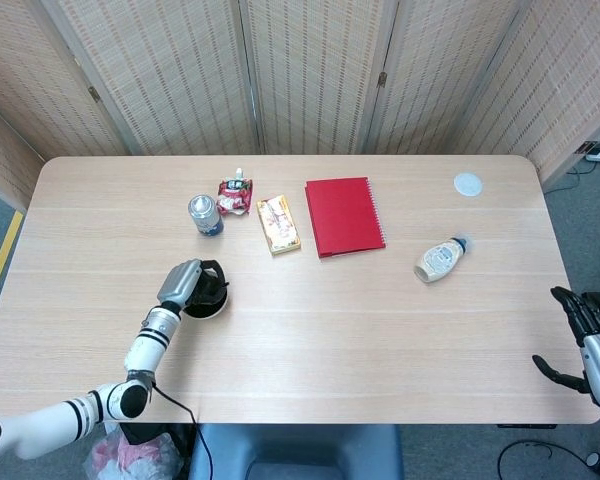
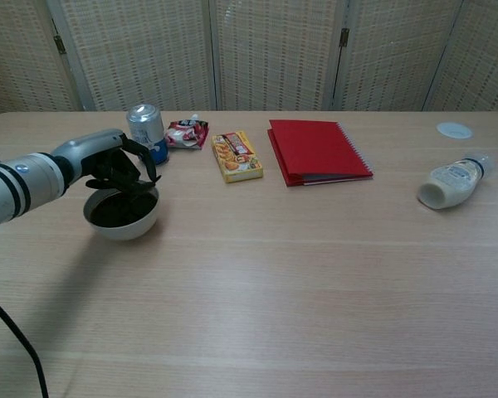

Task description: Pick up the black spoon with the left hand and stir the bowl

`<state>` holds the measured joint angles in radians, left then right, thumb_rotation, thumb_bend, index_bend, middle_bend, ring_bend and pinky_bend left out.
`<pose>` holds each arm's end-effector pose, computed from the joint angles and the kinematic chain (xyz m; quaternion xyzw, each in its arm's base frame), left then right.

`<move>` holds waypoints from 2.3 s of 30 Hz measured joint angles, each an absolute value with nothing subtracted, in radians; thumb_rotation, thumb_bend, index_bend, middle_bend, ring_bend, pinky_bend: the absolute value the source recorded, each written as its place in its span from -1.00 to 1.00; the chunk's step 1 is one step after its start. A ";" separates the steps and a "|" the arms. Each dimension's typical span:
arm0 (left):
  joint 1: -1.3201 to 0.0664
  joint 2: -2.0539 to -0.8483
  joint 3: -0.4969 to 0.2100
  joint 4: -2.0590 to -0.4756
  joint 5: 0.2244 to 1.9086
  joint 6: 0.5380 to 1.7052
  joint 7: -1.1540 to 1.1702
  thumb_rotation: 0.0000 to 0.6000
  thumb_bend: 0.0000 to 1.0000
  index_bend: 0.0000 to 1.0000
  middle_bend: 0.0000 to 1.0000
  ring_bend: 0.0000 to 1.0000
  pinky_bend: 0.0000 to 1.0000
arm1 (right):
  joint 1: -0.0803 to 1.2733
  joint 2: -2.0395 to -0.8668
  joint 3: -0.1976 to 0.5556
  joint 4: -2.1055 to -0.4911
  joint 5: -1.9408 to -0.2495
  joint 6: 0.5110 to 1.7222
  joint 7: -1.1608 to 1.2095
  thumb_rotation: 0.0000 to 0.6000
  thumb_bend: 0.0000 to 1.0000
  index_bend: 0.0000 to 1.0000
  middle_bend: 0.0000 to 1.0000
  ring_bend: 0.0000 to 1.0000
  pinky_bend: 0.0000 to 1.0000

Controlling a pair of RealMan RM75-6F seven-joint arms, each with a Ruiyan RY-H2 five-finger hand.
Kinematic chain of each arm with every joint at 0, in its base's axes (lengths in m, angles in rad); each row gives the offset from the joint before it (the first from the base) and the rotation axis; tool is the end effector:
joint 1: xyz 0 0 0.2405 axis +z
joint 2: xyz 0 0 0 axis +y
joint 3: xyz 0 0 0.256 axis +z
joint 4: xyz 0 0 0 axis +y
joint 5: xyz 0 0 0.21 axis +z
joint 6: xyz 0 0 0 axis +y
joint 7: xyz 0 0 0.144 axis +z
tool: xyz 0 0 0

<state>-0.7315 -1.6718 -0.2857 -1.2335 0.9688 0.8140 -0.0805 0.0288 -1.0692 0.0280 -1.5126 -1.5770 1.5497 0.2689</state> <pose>-0.1824 0.3779 -0.0366 -0.5871 -0.5887 -0.4136 0.3711 -0.3304 -0.1594 0.1862 0.5738 -0.4111 0.4332 0.5604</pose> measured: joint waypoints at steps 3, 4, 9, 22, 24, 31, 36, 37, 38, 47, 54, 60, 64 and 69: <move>-0.719 -1.651 -0.275 -1.257 0.976 0.817 -0.081 1.00 0.01 0.41 0.89 0.76 1.00 | 0.032 -1.070 0.029 -1.512 -1.576 1.545 0.269 1.00 -0.75 -1.00 -0.82 -0.72 -0.84; -0.715 -1.645 -0.272 -1.263 0.977 0.817 -0.081 1.00 0.01 0.40 0.89 0.76 1.00 | 0.032 -1.070 0.029 -1.512 -1.577 1.545 0.269 1.00 -0.75 -1.00 -0.82 -0.72 -0.84; -0.700 -1.621 -0.263 -1.302 0.981 0.816 -0.088 1.00 0.01 0.40 0.89 0.76 1.00 | 0.031 -1.071 0.029 -1.511 -1.577 1.546 0.270 1.00 -0.75 -1.00 -0.82 -0.72 -0.84; -0.736 -1.662 -0.275 -1.296 0.980 0.801 -0.075 1.00 0.01 0.40 0.89 0.76 1.00 | 0.022 -1.070 0.029 -1.506 -1.572 1.555 0.277 1.00 -0.75 -1.00 -0.82 -0.72 -0.84; -0.747 -1.674 -0.284 -1.276 0.965 0.797 -0.068 1.00 0.01 0.40 0.89 0.76 1.00 | 0.022 -1.071 0.030 -1.505 -1.572 1.556 0.279 1.00 -0.75 -1.00 -0.82 -0.72 -0.84; -0.776 -1.700 -0.311 -1.213 0.915 0.786 -0.044 1.00 0.01 0.40 0.89 0.76 1.00 | 0.022 -1.072 0.031 -1.501 -1.573 1.557 0.282 1.00 -0.75 -1.00 -0.82 -0.72 -0.84; -0.771 -1.692 -0.312 -1.209 0.901 0.789 -0.036 1.00 0.01 0.40 0.89 0.76 1.00 | 0.023 -1.073 0.032 -1.500 -1.576 1.558 0.284 1.00 -0.75 -1.00 -0.82 -0.72 -0.84; -0.767 -1.687 -0.311 -1.213 0.901 0.791 -0.036 1.00 0.01 0.40 0.89 0.76 1.00 | 0.023 -1.073 0.032 -1.500 -1.576 1.557 0.283 1.00 -0.75 -1.00 -0.82 -0.72 -0.84; -0.763 -1.683 -0.309 -1.219 0.902 0.795 -0.036 1.00 0.01 0.40 0.89 0.76 1.00 | 0.023 -1.073 0.031 -1.501 -1.576 1.556 0.283 1.00 -0.75 -1.00 -0.82 -0.72 -0.84; -0.720 -1.623 -0.280 -1.291 0.920 0.819 -0.032 1.00 0.01 0.39 0.89 0.76 1.00 | 0.023 -1.075 0.029 -1.500 -1.581 1.557 0.281 1.00 -0.75 -1.00 -0.82 -0.72 -0.84; -0.710 -1.617 -0.264 -1.334 0.941 0.826 -0.033 1.00 0.01 0.39 0.89 0.76 1.00 | 0.023 -1.075 0.028 -1.501 -1.583 1.559 0.281 1.00 -0.75 -1.00 -0.82 -0.72 -0.84; -0.732 -1.655 -0.280 -1.304 0.935 0.822 -0.034 1.00 0.01 0.40 0.89 0.76 1.00 | 0.018 -1.072 0.028 -1.503 -1.582 1.565 0.281 1.00 -0.75 -1.00 -0.82 -0.72 -0.84; -0.754 -1.676 -0.292 -1.271 0.914 0.808 -0.022 1.00 0.01 0.40 0.89 0.76 1.00 | 0.014 -1.071 0.028 -1.503 -1.579 1.567 0.282 1.00 -0.75 -1.00 -0.82 -0.72 -0.84; -0.776 -1.699 -0.306 -1.221 0.885 0.798 -0.004 1.00 0.01 0.40 0.89 0.76 1.00 | 0.012 -1.072 0.028 -1.502 -1.577 1.569 0.283 1.00 -0.75 -1.00 -0.82 -0.72 -0.84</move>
<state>-0.7760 -1.6989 -0.3062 -1.2211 0.8853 0.7980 -0.0039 0.0119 -1.0724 0.0277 -1.5019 -1.5774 1.5687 0.2834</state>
